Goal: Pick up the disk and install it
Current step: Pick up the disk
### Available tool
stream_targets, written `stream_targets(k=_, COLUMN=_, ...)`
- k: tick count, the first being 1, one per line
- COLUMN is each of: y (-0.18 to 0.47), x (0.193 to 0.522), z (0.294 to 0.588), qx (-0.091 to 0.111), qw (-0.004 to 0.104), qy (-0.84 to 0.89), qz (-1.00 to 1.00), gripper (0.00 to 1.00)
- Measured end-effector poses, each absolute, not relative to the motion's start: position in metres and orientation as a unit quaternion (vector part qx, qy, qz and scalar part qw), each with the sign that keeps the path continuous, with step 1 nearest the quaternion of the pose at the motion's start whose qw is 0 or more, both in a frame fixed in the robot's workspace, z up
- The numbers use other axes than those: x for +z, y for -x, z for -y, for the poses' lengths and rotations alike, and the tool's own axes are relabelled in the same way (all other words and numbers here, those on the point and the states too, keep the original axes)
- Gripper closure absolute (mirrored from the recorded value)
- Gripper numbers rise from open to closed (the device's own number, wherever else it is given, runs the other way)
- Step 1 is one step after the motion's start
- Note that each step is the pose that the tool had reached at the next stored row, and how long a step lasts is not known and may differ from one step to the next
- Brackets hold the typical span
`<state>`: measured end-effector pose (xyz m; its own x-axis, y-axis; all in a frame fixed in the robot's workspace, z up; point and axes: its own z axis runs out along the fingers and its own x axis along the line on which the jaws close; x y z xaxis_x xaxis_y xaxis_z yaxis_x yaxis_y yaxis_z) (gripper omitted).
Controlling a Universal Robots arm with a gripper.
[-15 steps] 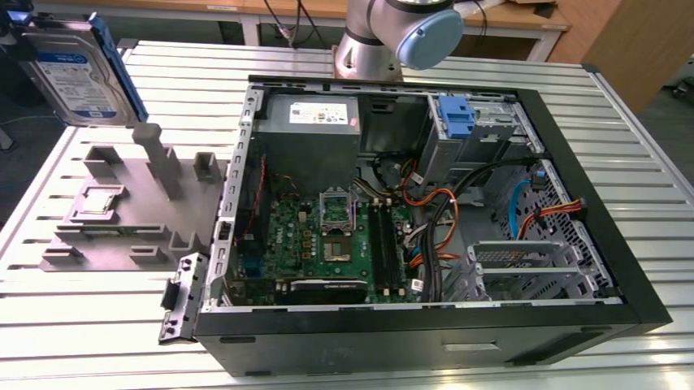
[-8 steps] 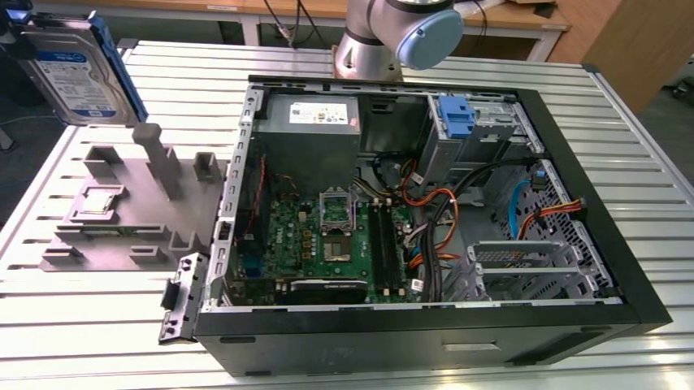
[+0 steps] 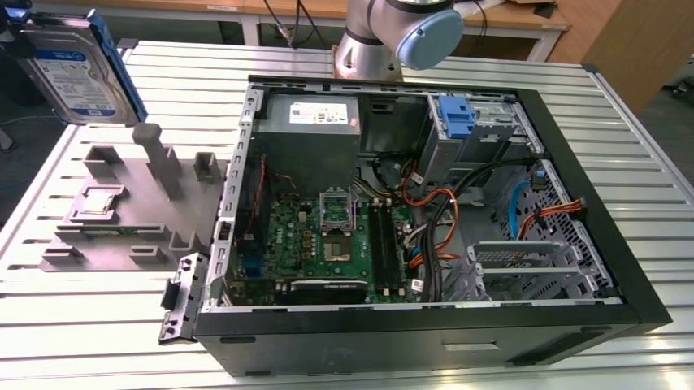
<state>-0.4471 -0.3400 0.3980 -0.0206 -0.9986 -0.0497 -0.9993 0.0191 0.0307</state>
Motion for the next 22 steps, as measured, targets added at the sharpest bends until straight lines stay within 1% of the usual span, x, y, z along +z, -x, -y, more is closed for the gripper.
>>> stream_targets(k=22, y=0.4471, x=0.4027, z=0.34, qx=0.028, qw=0.007, qy=0.7, qz=-0.714, gripper=0.63)
